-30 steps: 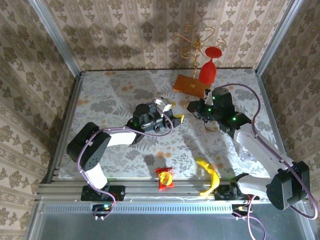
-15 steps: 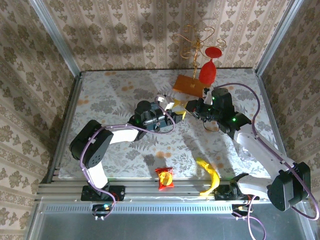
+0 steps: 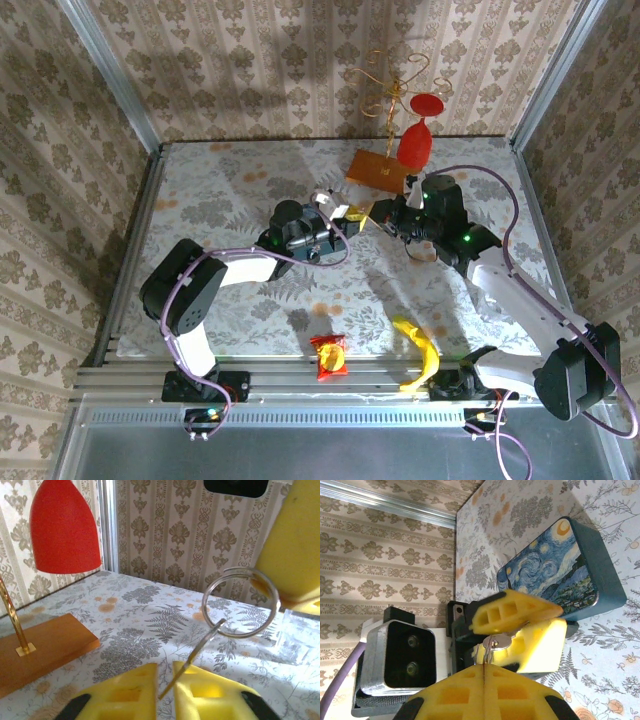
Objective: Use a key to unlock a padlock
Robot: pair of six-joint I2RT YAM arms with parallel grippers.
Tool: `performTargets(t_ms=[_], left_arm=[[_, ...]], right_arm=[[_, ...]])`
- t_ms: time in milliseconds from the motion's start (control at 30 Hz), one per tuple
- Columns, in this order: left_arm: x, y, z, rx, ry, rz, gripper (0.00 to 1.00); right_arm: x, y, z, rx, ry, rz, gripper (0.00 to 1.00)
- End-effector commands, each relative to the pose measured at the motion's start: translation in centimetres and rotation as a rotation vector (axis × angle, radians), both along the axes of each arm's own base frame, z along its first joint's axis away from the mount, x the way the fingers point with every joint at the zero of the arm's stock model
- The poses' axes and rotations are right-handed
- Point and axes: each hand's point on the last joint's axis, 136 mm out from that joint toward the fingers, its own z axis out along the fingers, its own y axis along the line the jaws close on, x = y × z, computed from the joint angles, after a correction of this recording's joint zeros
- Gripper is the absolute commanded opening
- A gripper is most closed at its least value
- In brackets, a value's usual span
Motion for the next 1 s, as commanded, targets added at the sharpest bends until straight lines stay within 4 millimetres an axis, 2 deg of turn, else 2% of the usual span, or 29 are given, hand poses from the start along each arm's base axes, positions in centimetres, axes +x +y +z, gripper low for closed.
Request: performTargets(t_ms=[0,67,433,467,567,633,733,800,967], left_arm=[[-0.2,0.4,1.7,-0.01,-0.048,-0.013,0.05],[-0.4,0.7,1.7,0.003,-0.054,-0.013,0.0],[-1.6,2.1,2.6,0.023,-0.06,-0.03,0.0],[-1.7,2.2,2.6,0.028,-0.053,-0.038,0.0],[-2.6,2.3,2.4,0.066,-0.026,-0.096,0.0],[-3.2,2.6,2.0,0.11,-0.006,-0.127,0.0],[-4.2,3.3,1.2,0.198,0.023,-0.165,0.0],[-5.3,3.9,0.4,0.297,0.055,-0.209,0.0],[-7.1,7.1,-0.9,0.605,0.066,-0.244,0.0]], right_arm=[[0.3,0.7,1.8,0.028,-0.042,0.024,0.0],[0.3,0.6,1.8,0.019,-0.046,0.022,0.0],[0.7,1.1,1.6,0.012,-0.051,0.052,0.0],[0.7,1.0,1.7,-0.003,-0.059,0.056,0.05],[0.5,0.8,2.4,-0.062,-0.106,0.088,0.28],[0.2,0.4,3.3,-0.106,-0.158,0.125,0.38],[-0.6,0.3,4.8,-0.184,-0.262,0.201,0.42],[-1.2,0.4,5.4,-0.23,-0.315,0.255,0.41],[-2.1,-0.4,4.6,-0.357,-0.403,0.302,0.4]])
